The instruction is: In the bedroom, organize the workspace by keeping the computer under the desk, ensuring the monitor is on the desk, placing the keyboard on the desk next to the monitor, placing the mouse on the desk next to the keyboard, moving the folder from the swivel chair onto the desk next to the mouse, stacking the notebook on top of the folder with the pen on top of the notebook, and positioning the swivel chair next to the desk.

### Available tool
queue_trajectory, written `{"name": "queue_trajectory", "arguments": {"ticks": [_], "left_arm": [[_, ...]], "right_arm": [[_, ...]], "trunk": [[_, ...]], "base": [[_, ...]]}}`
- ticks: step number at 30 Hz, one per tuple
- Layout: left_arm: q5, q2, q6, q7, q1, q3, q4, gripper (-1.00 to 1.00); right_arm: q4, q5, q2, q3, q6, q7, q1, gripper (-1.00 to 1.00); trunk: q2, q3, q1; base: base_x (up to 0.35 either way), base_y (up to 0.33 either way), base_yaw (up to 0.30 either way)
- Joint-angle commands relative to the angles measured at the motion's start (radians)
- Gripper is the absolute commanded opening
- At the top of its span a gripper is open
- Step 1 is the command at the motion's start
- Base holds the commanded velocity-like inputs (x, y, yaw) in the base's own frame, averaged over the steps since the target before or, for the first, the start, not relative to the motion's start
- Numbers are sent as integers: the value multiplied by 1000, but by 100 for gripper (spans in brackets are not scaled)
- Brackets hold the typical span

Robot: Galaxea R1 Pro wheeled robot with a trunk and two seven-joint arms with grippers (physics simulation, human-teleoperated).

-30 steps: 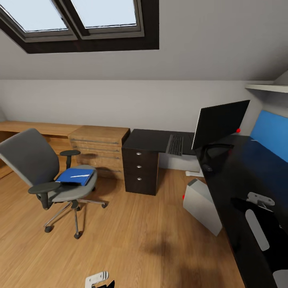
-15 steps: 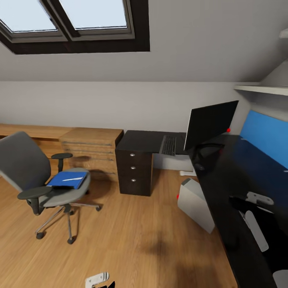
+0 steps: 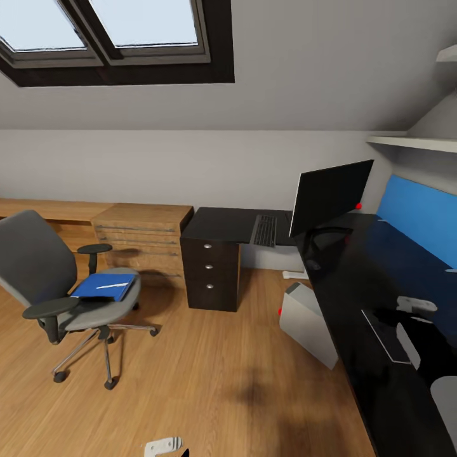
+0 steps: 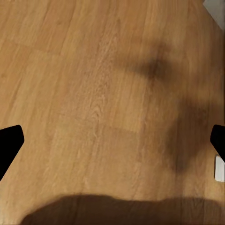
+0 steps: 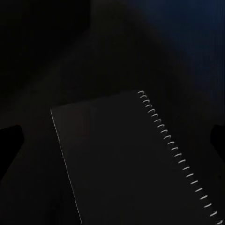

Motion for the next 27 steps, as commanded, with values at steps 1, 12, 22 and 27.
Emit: {"name": "queue_trajectory", "arguments": {"ticks": [1,12,22,27], "left_arm": [[9,0,6,0,0,-4,-2,100],[9,0,3,1,0,-24,-2,100],[9,1,2,1,0,-23,-1,100],[9,1,2,1,0,-22,0,100]], "right_arm": [[83,32,-3,2,-21,9,-53,100],[414,215,-3,-2,-172,81,-245,100],[443,163,7,-10,-173,152,-253,100],[475,100,11,-10,-175,182,-254,100]], "trunk": [[-1,-1,0],[-1,-1,0],[-1,-1,0],[-1,-1,0]], "base": [[0,0,0],[0,0,0],[0,0,0],[0,0,0]]}}
